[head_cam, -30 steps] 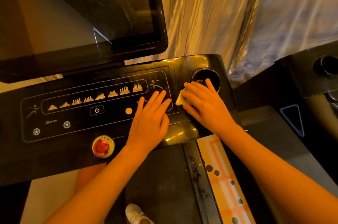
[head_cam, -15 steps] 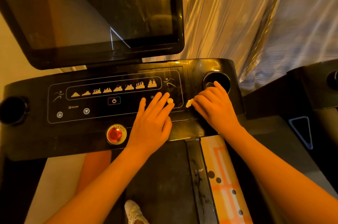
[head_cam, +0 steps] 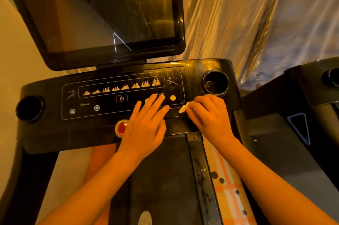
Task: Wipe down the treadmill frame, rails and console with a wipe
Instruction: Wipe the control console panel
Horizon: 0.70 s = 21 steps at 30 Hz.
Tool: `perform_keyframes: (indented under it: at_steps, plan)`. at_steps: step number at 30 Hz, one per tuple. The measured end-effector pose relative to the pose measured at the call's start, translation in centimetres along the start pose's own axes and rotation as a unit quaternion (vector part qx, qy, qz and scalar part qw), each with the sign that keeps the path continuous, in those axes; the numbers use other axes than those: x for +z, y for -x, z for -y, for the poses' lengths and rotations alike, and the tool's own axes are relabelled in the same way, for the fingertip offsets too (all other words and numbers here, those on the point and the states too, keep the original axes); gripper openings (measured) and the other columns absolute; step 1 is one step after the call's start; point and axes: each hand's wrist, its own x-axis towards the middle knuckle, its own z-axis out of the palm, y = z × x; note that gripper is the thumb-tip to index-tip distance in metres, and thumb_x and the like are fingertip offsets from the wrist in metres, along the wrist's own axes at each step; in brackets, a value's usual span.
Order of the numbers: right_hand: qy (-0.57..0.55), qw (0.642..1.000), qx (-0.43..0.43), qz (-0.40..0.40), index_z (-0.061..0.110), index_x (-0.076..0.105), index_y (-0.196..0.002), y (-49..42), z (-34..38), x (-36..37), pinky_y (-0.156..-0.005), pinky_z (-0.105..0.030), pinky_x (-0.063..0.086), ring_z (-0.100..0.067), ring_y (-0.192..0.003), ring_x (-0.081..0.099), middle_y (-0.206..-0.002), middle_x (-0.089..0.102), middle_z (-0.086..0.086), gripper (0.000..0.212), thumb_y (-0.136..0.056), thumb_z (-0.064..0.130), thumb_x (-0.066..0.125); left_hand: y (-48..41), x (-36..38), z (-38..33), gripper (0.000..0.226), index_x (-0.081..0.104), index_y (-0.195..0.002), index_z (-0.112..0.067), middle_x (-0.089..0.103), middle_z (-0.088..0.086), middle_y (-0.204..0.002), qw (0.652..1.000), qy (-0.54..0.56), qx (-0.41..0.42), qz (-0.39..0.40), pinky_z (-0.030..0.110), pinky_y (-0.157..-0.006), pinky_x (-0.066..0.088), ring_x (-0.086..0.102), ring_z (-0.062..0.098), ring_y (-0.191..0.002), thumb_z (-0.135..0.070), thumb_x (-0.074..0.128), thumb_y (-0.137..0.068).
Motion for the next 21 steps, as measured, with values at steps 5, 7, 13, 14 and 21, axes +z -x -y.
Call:
perform_keyframes:
  at_steps: [5, 7, 13, 14, 21]
  plan:
    - [0.002, 0.998, 0.068, -0.009, 0.011, 0.073, -0.102, 1.7, 1.9, -1.2, -0.075, -0.039, 0.046, -0.023, -0.095, 0.062, -0.102, 0.069, -0.007, 0.020, -0.101, 0.028, 0.064, -0.9, 0.0, 0.2, 0.043, 0.059, -0.139, -0.013, 0.043, 0.007, -0.157, 0.998, 0.023, 0.055, 0.005, 0.047, -0.120, 0.025, 0.028, 0.023, -0.151, -0.025, 0.044, -0.100]
    - [0.017, 0.995, 0.098, -0.017, 0.011, 0.074, -0.102, 2.4, 2.4, -1.8, -0.075, -0.039, 0.046, -0.023, -0.095, 0.062, -0.101, 0.069, -0.006, 0.018, -0.100, 0.027, 0.066, -1.3, 0.6, 0.1, 0.043, 0.058, -0.139, -0.014, 0.042, 0.007, -0.158, 0.996, 0.036, 0.081, 0.013, 0.050, -0.120, 0.027, 0.028, 0.023, -0.151, -0.025, 0.045, -0.100]
    - [0.104, 0.979, 0.175, -0.033, 0.011, 0.074, -0.098, 5.9, 4.9, -4.2, -0.075, -0.039, 0.045, -0.023, -0.092, 0.062, -0.099, 0.069, -0.007, 0.020, -0.101, 0.028, 0.064, -2.3, 2.3, -1.0, 0.043, 0.060, -0.138, -0.013, 0.044, 0.009, -0.156, 0.979, 0.056, 0.193, 0.030, 0.054, -0.119, 0.031, 0.032, 0.026, -0.150, -0.025, 0.048, -0.099]
    - [0.121, 0.974, 0.191, -0.033, 0.011, 0.074, -0.099, 6.6, 5.4, -4.7, -0.076, -0.039, 0.046, -0.024, -0.092, 0.063, -0.100, 0.069, -0.007, 0.020, -0.101, 0.028, 0.064, -2.4, 2.5, -1.2, 0.043, 0.059, -0.139, -0.013, 0.044, 0.009, -0.156, 0.974, 0.058, 0.216, 0.034, 0.055, -0.118, 0.032, 0.032, 0.026, -0.150, -0.026, 0.048, -0.099]
    - [0.238, 0.920, 0.310, -0.032, 0.012, 0.076, -0.104, 11.9, 10.4, -8.3, -0.083, -0.036, 0.043, -0.024, -0.096, 0.062, -0.103, 0.071, -0.008, 0.025, -0.102, 0.032, 0.061, -1.1, 3.9, -2.8, 0.045, 0.057, -0.141, -0.014, 0.043, 0.009, -0.157, 0.930, 0.094, 0.350, 0.066, 0.054, -0.111, 0.041, 0.033, 0.027, -0.150, -0.028, 0.049, -0.099]
